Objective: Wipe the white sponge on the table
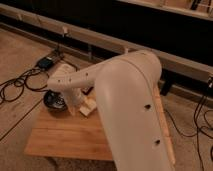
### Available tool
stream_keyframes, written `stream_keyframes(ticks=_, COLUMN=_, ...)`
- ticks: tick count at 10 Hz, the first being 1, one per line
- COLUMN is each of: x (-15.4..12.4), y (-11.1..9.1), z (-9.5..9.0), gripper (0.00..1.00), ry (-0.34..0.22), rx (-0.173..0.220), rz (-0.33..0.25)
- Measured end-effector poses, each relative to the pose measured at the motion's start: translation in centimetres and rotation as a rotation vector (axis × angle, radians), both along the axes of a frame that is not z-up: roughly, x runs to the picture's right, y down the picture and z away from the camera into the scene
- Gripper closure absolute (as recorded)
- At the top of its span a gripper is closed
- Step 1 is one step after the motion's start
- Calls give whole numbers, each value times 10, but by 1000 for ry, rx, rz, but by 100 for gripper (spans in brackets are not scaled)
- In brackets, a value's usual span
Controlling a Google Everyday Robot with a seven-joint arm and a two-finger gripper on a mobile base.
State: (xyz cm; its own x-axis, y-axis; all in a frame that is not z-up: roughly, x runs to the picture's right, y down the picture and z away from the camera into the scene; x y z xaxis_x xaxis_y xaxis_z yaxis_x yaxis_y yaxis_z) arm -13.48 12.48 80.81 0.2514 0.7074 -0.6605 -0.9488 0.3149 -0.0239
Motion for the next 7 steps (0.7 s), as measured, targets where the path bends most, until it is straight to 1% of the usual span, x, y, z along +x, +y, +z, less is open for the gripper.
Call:
stream_keyframes(ticks=1, x=0, y=-1, z=11, gripper=35, ry=7, rx=1, rz=-12)
stream_keyframes(ticks=3, x=4, y=-2, z=30, gripper=35, ry=25, rx=3, rz=-18)
stream_keyframes(ticks=4, x=5, y=-3, z=40, gripper=35, ry=33, rx=10, rz=-23)
stream_keyframes(ticks=7, x=2, y=-4, z=58, gripper=35, ry=41, rx=26, rz=-32)
